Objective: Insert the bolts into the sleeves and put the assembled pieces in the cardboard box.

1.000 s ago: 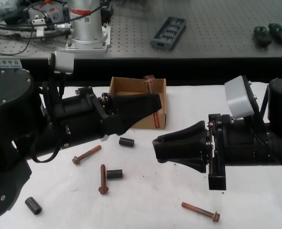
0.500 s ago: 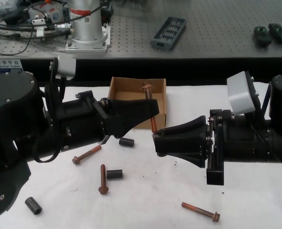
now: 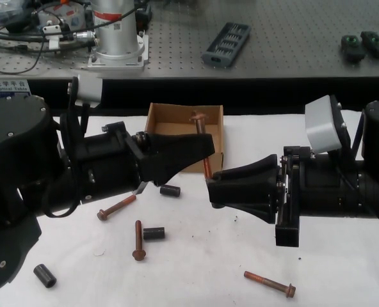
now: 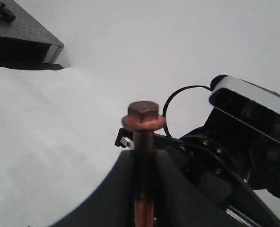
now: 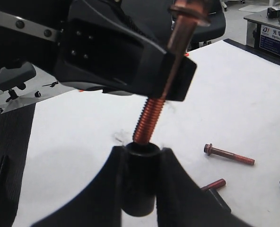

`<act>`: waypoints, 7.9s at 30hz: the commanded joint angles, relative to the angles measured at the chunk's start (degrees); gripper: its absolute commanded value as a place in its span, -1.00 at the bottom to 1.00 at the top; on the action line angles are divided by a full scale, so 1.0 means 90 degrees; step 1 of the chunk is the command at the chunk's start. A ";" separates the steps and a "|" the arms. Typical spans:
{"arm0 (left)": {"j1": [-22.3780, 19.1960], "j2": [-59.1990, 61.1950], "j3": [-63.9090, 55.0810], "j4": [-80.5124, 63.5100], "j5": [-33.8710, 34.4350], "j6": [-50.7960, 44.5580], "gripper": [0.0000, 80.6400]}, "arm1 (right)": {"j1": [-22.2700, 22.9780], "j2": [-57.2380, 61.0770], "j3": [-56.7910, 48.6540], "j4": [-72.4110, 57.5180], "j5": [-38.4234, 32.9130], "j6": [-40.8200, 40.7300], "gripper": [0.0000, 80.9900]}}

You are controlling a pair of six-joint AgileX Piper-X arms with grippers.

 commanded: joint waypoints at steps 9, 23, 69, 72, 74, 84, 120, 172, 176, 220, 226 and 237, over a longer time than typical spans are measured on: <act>0.0009 -0.0011 -0.0048 -0.0131 0.0104 -0.0253 -0.99 | -0.0005 -0.0041 -0.0013 -0.0120 0.0064 0.0161 -0.89; 0.0009 -0.0011 -0.0048 -0.0131 0.0710 -0.0342 -0.99 | -0.0005 -0.0041 -0.0013 -0.0120 -0.0069 0.0161 -0.89; 0.0009 -0.0011 -0.0048 -0.0022 0.0247 -0.0038 -0.99 | 0.0188 -0.0041 -0.0013 -0.0505 -0.0180 0.0449 -0.89; 0.0009 -0.0011 -0.0048 -0.0022 0.0247 -0.0082 -0.99 | 0.0188 -0.0041 -0.0013 -0.0547 -0.0104 0.0449 -0.89; 0.0009 -0.0011 -0.0048 -0.0022 0.0316 -0.0080 -0.99 | 0.0188 -0.0041 -0.0013 -0.0631 0.0013 0.0449 -0.89; 0.0009 -0.0011 -0.0048 -0.0037 0.0392 -0.0171 -0.99 | 0.0127 -0.0041 -0.0013 -0.0789 0.0162 0.0449 -0.89; 0.0009 -0.0011 -0.0048 -0.0084 0.0565 -0.0105 -0.99 | 0.0126 -0.0041 -0.0013 -0.0738 0.1235 0.1082 -0.89; 0.0009 -0.0011 -0.0048 0.0308 0.1441 0.0210 -0.99 | 0.0143 -0.0041 -0.0013 -0.0393 0.0590 0.0969 -0.89; 0.0009 -0.0011 -0.0048 0.0308 0.1419 0.0368 -0.50 | 0.0143 -0.0041 -0.0013 -0.0393 0.0590 0.0969 -0.89; 0.1142 -0.3128 -0.0048 0.6461 -0.1416 0.3168 -0.14 | -0.0344 0.5224 -0.6641 0.2613 0.2567 0.1741 -0.89; 0.1142 -0.3278 -0.0048 0.6785 -0.1431 0.3114 -0.45 | -0.0381 0.5922 -0.7719 0.3751 0.3056 0.2177 -0.89; 0.1142 -0.3278 -0.0048 0.6973 -0.1431 0.3114 -0.81 | -0.0381 0.6155 -0.7960 0.4168 0.3091 0.2166 -0.89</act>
